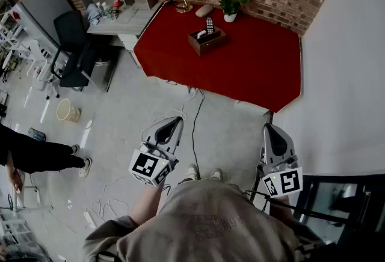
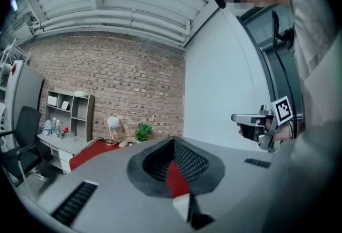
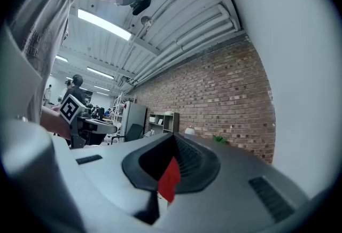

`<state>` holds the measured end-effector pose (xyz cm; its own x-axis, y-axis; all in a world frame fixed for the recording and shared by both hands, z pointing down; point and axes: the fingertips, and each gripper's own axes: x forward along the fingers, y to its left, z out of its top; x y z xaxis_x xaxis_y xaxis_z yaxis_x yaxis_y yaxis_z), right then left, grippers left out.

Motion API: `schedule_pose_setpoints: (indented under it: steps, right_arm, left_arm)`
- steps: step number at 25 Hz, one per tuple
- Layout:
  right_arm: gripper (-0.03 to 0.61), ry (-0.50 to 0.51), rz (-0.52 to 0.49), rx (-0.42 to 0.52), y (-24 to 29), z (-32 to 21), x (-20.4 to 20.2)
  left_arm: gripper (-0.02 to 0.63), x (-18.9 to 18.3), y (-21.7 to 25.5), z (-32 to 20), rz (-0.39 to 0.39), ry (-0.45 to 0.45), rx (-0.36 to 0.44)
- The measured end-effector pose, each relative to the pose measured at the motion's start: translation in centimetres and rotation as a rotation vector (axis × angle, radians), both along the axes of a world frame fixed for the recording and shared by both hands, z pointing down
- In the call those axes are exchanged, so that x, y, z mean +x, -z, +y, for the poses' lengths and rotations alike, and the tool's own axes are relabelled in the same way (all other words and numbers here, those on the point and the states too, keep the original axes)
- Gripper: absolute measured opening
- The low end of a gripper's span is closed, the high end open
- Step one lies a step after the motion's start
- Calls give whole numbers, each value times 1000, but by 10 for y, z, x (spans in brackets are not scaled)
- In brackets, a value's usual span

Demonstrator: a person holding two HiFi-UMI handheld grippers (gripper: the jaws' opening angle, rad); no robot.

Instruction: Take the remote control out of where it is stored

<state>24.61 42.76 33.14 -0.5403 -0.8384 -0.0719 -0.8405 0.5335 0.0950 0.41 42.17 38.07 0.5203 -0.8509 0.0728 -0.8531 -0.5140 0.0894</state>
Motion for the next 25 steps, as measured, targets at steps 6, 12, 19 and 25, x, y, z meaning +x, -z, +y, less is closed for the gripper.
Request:
schedule_pose_setpoints:
  steps: [6, 12, 19, 25]
  right_arm:
    - [12, 4, -1, -16, -5, -7, 2]
    - [12, 15, -17, -14, -7, -12, 4]
    - [12, 27, -41, -17, -7, -21, 9]
    - [12, 29, -35, -20, -8, -27, 13]
  left_arm:
    - [11, 3, 3, -5, 9, -4, 16]
    - [11, 5, -1, -11, 7, -3, 10]
    - [11, 6, -1, -19, 0, 8, 8]
    - [11, 12, -3, -24, -2, 6, 0]
